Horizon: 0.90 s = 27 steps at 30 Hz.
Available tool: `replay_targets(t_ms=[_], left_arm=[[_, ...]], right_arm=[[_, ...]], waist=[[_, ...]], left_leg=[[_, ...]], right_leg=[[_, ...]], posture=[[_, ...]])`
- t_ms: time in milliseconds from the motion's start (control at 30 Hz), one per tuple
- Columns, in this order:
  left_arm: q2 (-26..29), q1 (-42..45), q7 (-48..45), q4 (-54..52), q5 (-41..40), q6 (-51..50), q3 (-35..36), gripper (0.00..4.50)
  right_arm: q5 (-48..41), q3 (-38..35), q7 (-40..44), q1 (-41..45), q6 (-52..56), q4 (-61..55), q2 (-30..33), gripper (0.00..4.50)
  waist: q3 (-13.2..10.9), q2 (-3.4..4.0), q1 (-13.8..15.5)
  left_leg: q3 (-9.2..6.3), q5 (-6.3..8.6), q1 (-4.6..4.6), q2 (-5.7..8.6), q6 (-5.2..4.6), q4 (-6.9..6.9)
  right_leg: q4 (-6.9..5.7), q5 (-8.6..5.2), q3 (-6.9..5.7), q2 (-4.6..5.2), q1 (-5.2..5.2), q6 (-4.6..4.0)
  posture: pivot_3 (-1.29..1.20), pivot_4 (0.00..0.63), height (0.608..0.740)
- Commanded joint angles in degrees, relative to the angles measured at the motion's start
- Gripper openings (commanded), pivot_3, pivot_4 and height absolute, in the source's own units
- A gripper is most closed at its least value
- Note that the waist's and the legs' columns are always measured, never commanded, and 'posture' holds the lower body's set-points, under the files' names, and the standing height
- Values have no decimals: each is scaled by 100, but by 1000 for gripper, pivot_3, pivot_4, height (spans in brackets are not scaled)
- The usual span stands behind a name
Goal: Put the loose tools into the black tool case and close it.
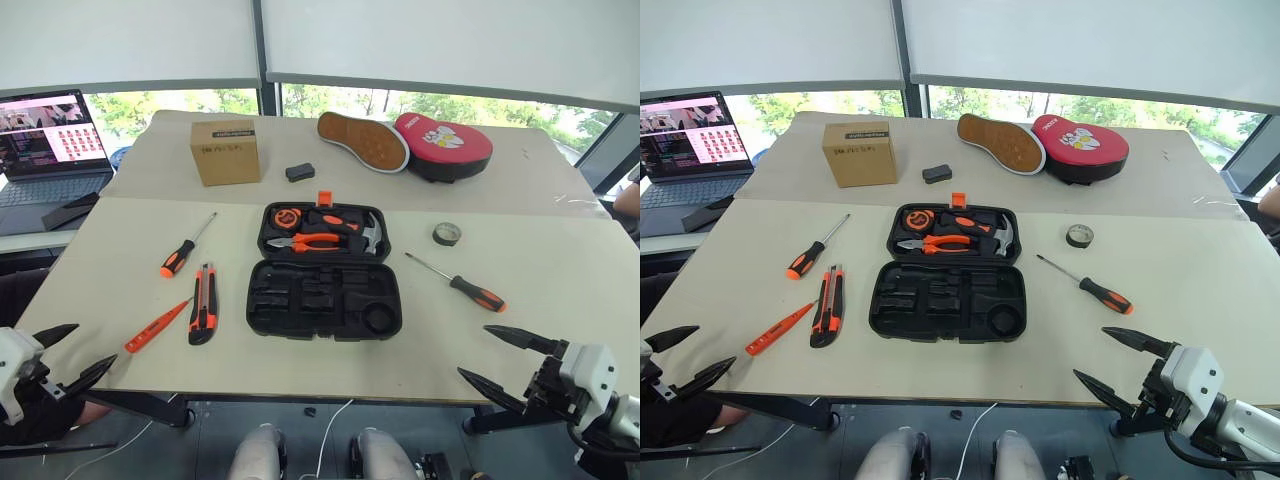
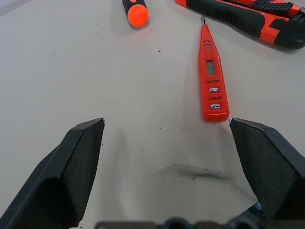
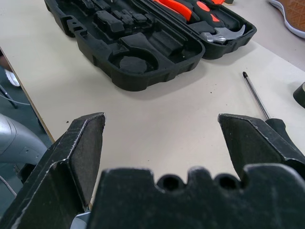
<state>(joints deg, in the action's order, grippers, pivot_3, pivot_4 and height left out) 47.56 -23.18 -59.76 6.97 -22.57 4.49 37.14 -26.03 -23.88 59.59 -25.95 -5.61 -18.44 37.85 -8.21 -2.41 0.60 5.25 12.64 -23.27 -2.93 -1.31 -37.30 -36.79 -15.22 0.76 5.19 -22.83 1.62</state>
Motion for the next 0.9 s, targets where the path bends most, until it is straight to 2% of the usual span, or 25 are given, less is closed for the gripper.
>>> replay_targets(t_ms=[33,133,233,300,467,900], left_arm=[[127,292,-47,-229,-443,-557,15,4499],[312,865,-323,-720,-1372,-1601,-73,4499],[288,929,-459,-1329,-1720,-2090,-212,4499],[258,1024,-507,-1557,-1760,-2192,-373,4499],[159,1301,-559,-1601,-1594,-2098,-677,4499],[105,1295,-661,-1530,-1620,-2214,-619,4499]], right_arm=[[-260,-447,-68,-112,-53,-33,-31,4401],[-509,-1164,-159,-419,7,90,-51,4401],[-476,-1450,-185,-606,-103,297,-164,4401],[-427,-1567,-180,-710,-185,463,-254,4401],[-368,-1551,-250,-762,-271,552,-426,4401],[-409,-1199,-605,-420,-119,230,-581,4401]], waist=[[-1,1,8],[-4,7,98],[4,-7,76],[5,1,15],[5,35,-90],[4,38,-83]], left_leg=[[0,0,0,0,0,0],[-1,0,-2,2,0,-4],[4,1,-2,0,2,-7],[2,1,8,0,1,-5],[3,-12,19,-2,-22,2],[-1,-11,20,-1,-21,5]], right_leg=[[0,0,0,0,0,0],[-1,-4,-19,10,-11,7],[3,-5,-18,11,-6,8],[7,-5,-16,11,36,9],[4,-9,-6,-1,37,4],[5,-14,-5,3,37,2]], posture=[[0,150,740],[0,150,740],[0,150,740],[0,150,740],[0,150,740],[0,150,740]])
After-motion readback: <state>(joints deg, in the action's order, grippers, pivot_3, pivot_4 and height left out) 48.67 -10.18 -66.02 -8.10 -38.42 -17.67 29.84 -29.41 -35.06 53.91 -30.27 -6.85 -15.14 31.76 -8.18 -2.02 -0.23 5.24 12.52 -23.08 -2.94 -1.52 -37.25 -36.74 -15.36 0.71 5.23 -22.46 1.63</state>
